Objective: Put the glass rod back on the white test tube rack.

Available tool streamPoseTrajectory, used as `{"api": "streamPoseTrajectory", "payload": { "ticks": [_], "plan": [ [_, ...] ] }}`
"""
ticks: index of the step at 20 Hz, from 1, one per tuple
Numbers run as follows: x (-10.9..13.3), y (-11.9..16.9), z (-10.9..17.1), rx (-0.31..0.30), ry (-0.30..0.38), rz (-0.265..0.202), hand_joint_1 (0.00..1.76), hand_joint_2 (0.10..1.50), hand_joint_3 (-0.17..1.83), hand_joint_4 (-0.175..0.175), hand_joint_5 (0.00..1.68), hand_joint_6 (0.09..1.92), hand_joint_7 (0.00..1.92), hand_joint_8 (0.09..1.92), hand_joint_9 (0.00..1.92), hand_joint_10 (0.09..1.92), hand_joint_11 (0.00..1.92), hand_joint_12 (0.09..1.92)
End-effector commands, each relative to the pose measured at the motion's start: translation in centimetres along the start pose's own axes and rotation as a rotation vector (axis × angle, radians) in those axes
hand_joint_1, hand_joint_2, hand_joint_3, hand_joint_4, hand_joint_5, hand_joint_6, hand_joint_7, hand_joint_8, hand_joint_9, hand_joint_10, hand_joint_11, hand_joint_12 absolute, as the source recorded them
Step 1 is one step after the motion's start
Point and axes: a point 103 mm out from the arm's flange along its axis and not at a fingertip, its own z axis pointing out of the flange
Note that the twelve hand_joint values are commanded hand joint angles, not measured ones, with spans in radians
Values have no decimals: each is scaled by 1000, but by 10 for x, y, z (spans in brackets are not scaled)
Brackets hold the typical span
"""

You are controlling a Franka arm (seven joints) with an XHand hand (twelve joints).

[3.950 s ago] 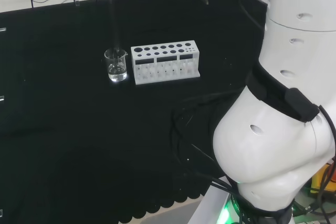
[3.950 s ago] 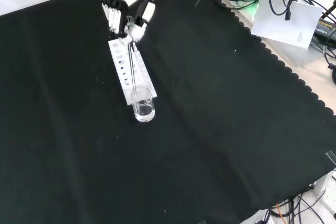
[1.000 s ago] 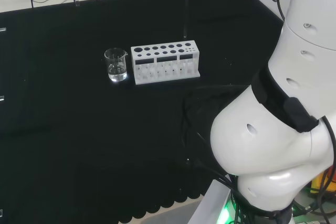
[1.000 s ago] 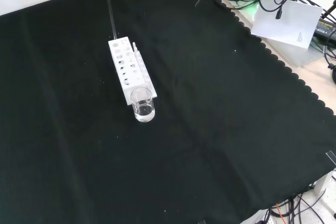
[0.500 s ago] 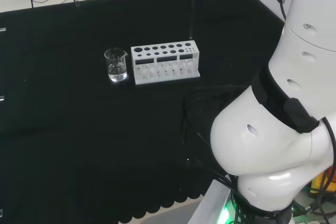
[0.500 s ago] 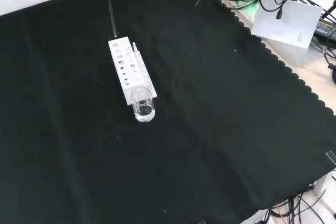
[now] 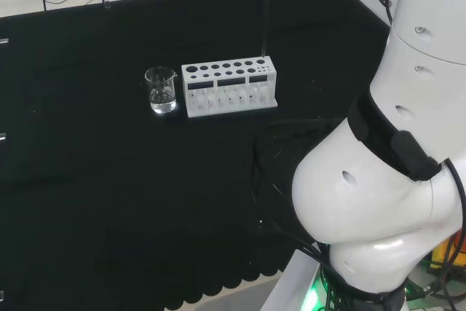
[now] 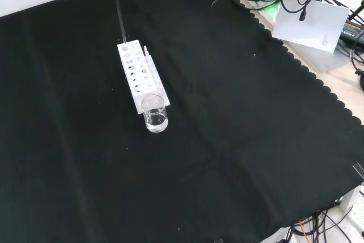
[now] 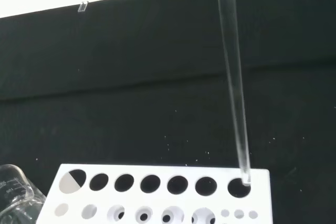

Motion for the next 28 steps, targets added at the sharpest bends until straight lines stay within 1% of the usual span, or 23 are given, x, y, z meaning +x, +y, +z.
{"api": "streamPoseTrajectory", "payload": {
  "ticks": [1, 8, 16, 19, 26, 28],
  "plan": [
    [4, 3, 1, 3, 2, -7, 1279, 1113, 15, -175, 987, 706, 997, 1315, 1515, 1126, 1430, 1187],
    [7, 7, 6, 8, 6, -14, 1279, 1114, 15, -175, 987, 705, 996, 1316, 1515, 1126, 1430, 1188],
    [0, 10, 5, 12, 6, -6, 1279, 1114, 14, -175, 988, 706, 996, 1316, 1514, 1126, 1430, 1188],
    [-2, 10, 8, 20, 6, 2, 1279, 1114, 14, -175, 988, 705, 995, 1317, 1514, 1126, 1430, 1188],
    [-5, 13, 19, 36, 13, 0, 1279, 1115, 13, -175, 988, 705, 995, 1317, 1514, 1127, 1429, 1189],
    [-4, 13, 16, 38, 21, -1, 1279, 1115, 13, -175, 988, 705, 995, 1317, 1514, 1127, 1429, 1189]
  ]
}}
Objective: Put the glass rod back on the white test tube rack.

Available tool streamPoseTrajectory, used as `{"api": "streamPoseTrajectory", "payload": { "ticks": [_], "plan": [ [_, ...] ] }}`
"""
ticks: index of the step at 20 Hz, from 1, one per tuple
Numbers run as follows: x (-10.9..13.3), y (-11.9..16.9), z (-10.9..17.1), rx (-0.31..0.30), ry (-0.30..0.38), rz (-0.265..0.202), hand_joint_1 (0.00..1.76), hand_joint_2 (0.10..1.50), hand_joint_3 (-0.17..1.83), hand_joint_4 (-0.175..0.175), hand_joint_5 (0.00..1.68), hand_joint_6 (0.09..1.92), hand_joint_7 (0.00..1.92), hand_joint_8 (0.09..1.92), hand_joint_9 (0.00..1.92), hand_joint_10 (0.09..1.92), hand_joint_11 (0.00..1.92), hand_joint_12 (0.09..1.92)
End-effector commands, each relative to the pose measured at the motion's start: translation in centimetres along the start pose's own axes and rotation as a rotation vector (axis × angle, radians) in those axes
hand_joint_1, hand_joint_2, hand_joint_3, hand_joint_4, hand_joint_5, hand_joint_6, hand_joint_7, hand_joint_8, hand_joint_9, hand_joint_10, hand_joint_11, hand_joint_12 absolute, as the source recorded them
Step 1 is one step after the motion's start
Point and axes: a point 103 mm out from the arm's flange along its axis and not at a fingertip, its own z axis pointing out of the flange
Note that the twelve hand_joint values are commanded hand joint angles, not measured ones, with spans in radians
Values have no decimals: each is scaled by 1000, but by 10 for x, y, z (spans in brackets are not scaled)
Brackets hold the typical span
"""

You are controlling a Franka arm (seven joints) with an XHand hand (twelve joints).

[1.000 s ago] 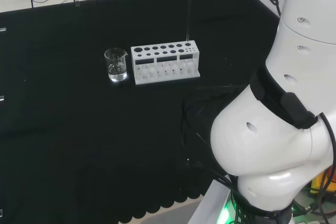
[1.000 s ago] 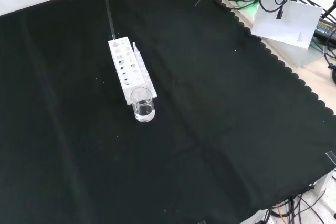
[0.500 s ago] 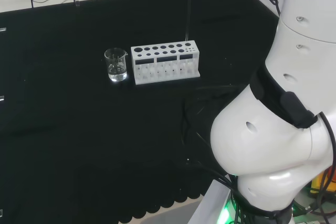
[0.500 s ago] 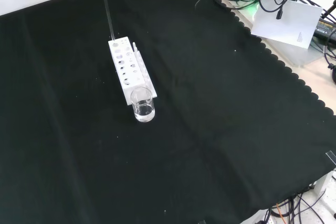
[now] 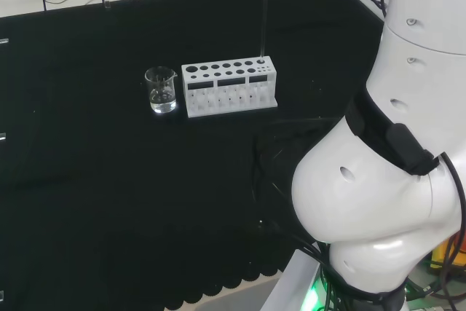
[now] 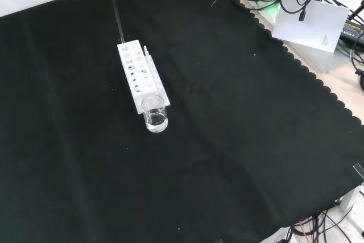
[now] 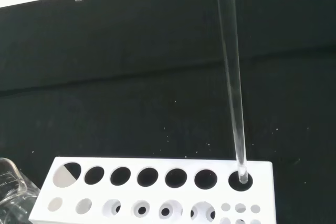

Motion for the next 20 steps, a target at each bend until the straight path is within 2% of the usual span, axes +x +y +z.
{"api": "streamPoseTrajectory", "payload": {
  "ticks": [1, 6, 14, 20],
  "plan": [
    [1, 1, 5, 7, 17, -1, 1279, 1115, 13, -175, 988, 705, 995, 1317, 1514, 1127, 1429, 1189],
    [-4, 3, 27, 10, 59, -6, 1279, 1115, 13, -175, 988, 706, 995, 1317, 1514, 1128, 1429, 1189],
    [-6, 8, 39, 21, 64, -25, 1279, 1115, 12, -175, 988, 705, 995, 1318, 1513, 1128, 1428, 1190],
    [-2, 11, 47, 45, 50, -23, 1279, 1115, 12, -175, 988, 705, 995, 1318, 1514, 1129, 1428, 1190]
  ]
}}
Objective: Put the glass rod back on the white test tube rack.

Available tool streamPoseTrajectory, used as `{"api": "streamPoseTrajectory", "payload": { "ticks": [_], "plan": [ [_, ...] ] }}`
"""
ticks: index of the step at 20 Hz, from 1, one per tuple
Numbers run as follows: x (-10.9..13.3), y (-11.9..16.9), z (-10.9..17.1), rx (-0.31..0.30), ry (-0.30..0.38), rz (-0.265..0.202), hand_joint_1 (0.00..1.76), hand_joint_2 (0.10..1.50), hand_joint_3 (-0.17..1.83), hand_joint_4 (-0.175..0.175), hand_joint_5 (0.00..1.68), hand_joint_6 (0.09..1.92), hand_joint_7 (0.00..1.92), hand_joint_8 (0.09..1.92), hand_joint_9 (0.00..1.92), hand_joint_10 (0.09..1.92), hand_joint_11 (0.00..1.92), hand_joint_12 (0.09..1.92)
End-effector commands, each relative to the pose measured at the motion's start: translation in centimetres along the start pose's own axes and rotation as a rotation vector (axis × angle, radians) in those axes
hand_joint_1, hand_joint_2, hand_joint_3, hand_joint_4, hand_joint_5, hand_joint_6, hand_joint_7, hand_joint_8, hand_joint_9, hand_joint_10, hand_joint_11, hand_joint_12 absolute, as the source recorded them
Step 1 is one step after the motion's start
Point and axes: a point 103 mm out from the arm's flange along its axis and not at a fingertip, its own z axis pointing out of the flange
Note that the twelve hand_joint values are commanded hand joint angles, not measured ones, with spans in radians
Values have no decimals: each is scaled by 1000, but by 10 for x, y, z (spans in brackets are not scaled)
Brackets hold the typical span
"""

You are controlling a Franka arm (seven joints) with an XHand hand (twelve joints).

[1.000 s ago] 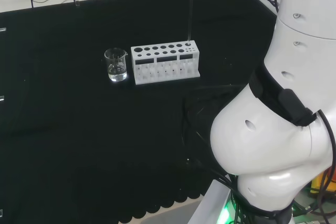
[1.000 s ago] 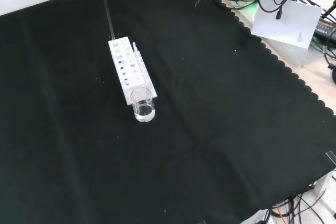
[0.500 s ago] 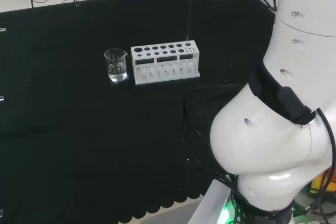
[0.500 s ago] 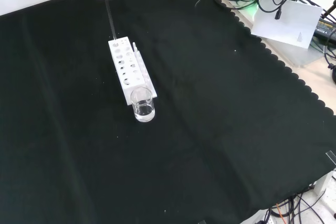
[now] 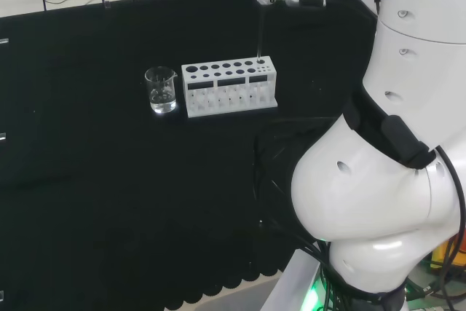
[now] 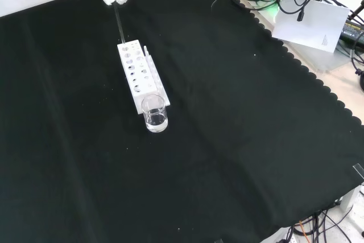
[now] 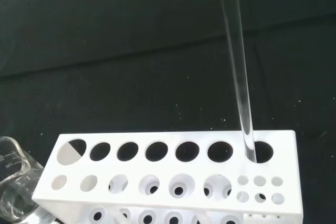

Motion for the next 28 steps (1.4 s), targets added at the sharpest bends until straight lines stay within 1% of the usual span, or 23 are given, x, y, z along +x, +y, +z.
{"api": "streamPoseTrajectory", "payload": {
  "ticks": [1, 6, 15, 17, 18, 19, 28],
  "plan": [
    [1, 2, 10, 20, -9, 3, 1279, 1115, 12, -175, 988, 706, 995, 1318, 1514, 1129, 1428, 1190],
    [0, 6, 23, 37, -9, 2, 1279, 1116, 11, -175, 988, 706, 995, 1318, 1514, 1129, 1428, 1190],
    [-1, 5, 33, 44, 10, 4, 1279, 1116, 11, -175, 987, 706, 995, 1318, 1515, 1129, 1427, 1190],
    [-3, 5, 35, 46, 17, -6, 1279, 1116, 11, -175, 987, 706, 995, 1318, 1515, 1129, 1427, 1190],
    [-3, 4, 36, 48, 20, -26, 1279, 1116, 11, -175, 987, 706, 995, 1318, 1515, 1129, 1427, 1190],
    [-4, 3, 38, 51, 23, -28, 1279, 1116, 11, -175, 987, 706, 995, 1318, 1515, 1129, 1427, 1190],
    [-10, -1, 45, 69, 45, -6, 1278, 1116, 10, -175, 983, 716, 1000, 1310, 1529, 1125, 1436, 1184]
  ]
}}
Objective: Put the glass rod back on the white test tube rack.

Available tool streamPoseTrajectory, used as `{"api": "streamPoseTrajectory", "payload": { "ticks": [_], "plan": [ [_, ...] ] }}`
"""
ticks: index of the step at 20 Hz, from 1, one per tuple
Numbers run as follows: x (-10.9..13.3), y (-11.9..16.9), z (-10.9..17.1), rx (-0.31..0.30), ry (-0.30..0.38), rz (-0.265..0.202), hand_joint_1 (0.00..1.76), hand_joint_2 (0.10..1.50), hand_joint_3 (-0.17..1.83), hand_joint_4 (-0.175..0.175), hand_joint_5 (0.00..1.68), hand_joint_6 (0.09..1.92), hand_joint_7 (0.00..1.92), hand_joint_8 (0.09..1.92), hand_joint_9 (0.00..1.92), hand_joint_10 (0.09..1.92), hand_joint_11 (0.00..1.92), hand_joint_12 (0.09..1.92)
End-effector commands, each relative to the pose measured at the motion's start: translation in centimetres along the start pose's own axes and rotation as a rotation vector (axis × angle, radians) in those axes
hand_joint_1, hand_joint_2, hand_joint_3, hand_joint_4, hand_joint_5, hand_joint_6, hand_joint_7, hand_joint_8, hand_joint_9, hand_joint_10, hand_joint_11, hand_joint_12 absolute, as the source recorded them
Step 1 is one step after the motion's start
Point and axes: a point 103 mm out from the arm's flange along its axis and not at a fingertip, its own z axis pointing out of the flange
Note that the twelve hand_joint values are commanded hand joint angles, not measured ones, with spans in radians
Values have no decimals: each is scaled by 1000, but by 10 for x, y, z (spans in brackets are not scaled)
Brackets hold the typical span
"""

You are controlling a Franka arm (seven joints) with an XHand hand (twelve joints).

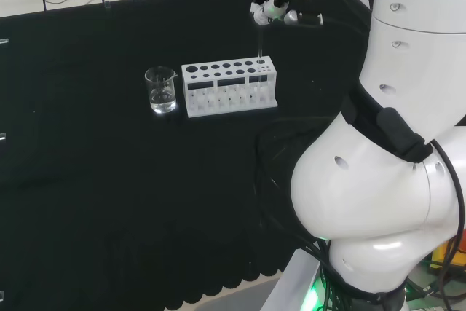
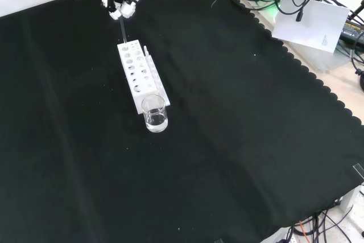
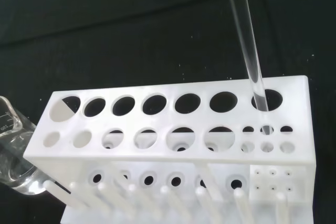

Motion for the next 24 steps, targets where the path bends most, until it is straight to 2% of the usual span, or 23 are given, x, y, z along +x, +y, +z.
{"api": "streamPoseTrajectory", "payload": {
  "ticks": [1, 3, 4, 5, 7, 8, 10, 13, 15, 19, 24],
  "plan": [
    [-2, -2, 4, 12, 20, 12, 1279, 1111, 8, -175, 991, 706, 1013, 1289, 1540, 1114, 1449, 1169],
    [-1, -2, 4, 24, 25, 11, 1285, 1093, 0, -175, 1010, 692, 1071, 1180, 1548, 1095, 1468, 1147],
    [0, -2, 3, 34, 19, 10, 1290, 1081, -10, -175, 1019, 718, 1119, 1066, 1545, 1096, 1477, 1148],
    [2, -2, 2, 39, 15, 9, 1345, 1046, -56, -175, 949, 793, 1061, 1038, 1541, 1108, 1491, 1152],
    [5, -2, 1, 58, -4, 10, 1424, 1001, -140, -175, 671, 922, 821, 978, 1517, 1156, 1530, 1171],
    [6, -3, 0, 60, -13, 9, 1444, 981, -158, -175, 532, 918, 714, 941, 1500, 1178, 1552, 1179],
    [7, -3, -2, 65, -20, 14, 1463, 946, -172, -175, 340, 738, 513, 898, 1455, 1211, 1590, 1190],
    [4, -5, -5, 63, -14, 29, 1608, 930, -175, -175, 247, 377, 193, 799, 1425, 546, 1563, 1222],
    [1, -6, -5, 62, -9, 34, 1632, 920, -175, -175, 260, 231, 127, 766, 1467, 337, 1557, 1220],
    [-5, -8, -6, 64, -14, 45, 1639, 915, -175, -174, 281, 138, 110, 747, 1497, 240, 1559, 1211],
    [-8, -9, -9, 57, -17, 45, 1639, 913, -175, -174, 294, 114, 120, 745, 1505, 222, 1560, 1209]
  ]
}}
